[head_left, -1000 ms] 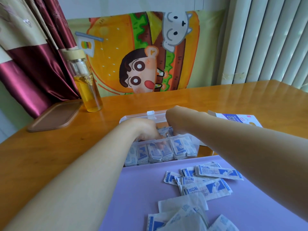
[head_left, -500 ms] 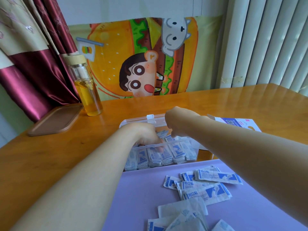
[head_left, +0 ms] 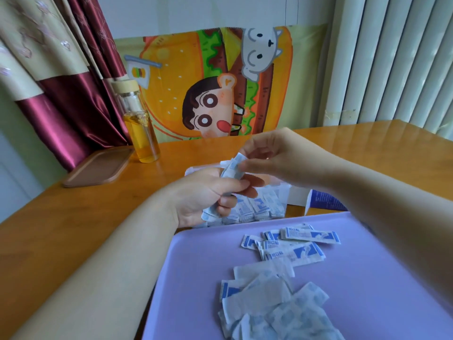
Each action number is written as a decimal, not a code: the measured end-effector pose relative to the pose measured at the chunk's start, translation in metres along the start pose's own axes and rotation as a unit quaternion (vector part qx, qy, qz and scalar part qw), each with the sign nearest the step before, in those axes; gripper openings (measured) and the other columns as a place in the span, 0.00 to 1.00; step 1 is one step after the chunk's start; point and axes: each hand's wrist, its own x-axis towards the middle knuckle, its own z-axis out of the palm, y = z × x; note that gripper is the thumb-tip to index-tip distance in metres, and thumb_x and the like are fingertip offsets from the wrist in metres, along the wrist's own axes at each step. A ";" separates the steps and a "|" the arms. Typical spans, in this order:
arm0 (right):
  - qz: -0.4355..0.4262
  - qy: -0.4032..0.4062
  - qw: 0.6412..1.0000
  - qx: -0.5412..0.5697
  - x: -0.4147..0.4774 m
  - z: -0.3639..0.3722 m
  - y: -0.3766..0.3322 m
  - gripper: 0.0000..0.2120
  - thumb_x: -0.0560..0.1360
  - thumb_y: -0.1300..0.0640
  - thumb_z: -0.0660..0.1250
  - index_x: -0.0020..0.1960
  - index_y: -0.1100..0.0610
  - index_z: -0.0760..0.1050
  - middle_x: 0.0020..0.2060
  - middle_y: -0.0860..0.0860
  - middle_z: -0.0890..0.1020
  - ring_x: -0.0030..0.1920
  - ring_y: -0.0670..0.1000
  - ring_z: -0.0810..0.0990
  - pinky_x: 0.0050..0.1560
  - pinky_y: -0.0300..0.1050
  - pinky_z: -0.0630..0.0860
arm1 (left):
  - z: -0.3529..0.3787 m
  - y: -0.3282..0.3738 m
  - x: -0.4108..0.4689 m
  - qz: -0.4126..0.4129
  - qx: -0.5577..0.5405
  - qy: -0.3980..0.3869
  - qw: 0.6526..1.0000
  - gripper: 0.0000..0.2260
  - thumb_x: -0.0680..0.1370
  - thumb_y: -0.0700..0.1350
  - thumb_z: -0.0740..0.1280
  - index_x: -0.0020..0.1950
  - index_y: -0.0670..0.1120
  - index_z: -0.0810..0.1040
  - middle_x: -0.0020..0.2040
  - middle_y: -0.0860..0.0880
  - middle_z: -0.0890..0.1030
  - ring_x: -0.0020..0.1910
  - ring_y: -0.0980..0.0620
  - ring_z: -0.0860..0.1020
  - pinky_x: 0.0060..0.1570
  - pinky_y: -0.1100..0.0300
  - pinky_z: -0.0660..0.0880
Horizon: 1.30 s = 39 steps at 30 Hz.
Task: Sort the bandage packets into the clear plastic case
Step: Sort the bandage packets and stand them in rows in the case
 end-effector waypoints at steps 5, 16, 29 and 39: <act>0.016 -0.001 1.000 -0.001 -0.027 0.019 0.000 0.04 0.73 0.59 0.70 0.40 0.52 0.80 0.37 0.54 0.85 0.34 0.47 0.78 0.37 0.39 0.73 | 0.008 -0.016 -0.025 -0.003 0.087 0.000 0.996 0.06 0.79 0.42 0.62 0.50 0.46 0.79 0.37 0.51 0.81 0.26 0.57 0.69 0.27 0.67 0.68; 0.196 -0.042 0.948 -0.248 -0.073 0.010 0.059 0.13 0.77 0.55 0.65 0.60 0.56 0.77 0.53 0.48 0.81 0.51 0.50 0.79 0.48 0.39 0.74 | 0.019 -0.053 -0.047 -0.005 -0.243 0.117 0.963 0.10 0.81 0.44 0.58 0.51 0.44 0.79 0.30 0.52 0.75 0.24 0.58 0.71 0.29 0.67 0.74; 0.313 -0.065 0.916 -0.240 -0.095 -0.002 0.094 0.13 0.71 0.49 0.72 0.53 0.52 0.79 0.45 0.48 0.79 0.41 0.47 0.75 0.35 0.36 0.69 | 0.019 -0.063 -0.039 -0.043 -0.292 0.112 0.949 0.10 0.81 0.43 0.59 0.56 0.45 0.78 0.35 0.52 0.79 0.26 0.58 0.72 0.31 0.65 0.76; 0.105 -0.091 0.962 -0.236 -0.093 0.016 0.030 0.08 0.71 0.50 0.71 0.50 0.48 0.80 0.45 0.43 0.82 0.40 0.35 0.77 0.38 0.26 0.71 | 0.005 -0.080 -0.043 -0.016 -0.281 0.125 0.951 0.10 0.80 0.44 0.59 0.55 0.45 0.79 0.36 0.52 0.77 0.27 0.59 0.69 0.31 0.67 0.74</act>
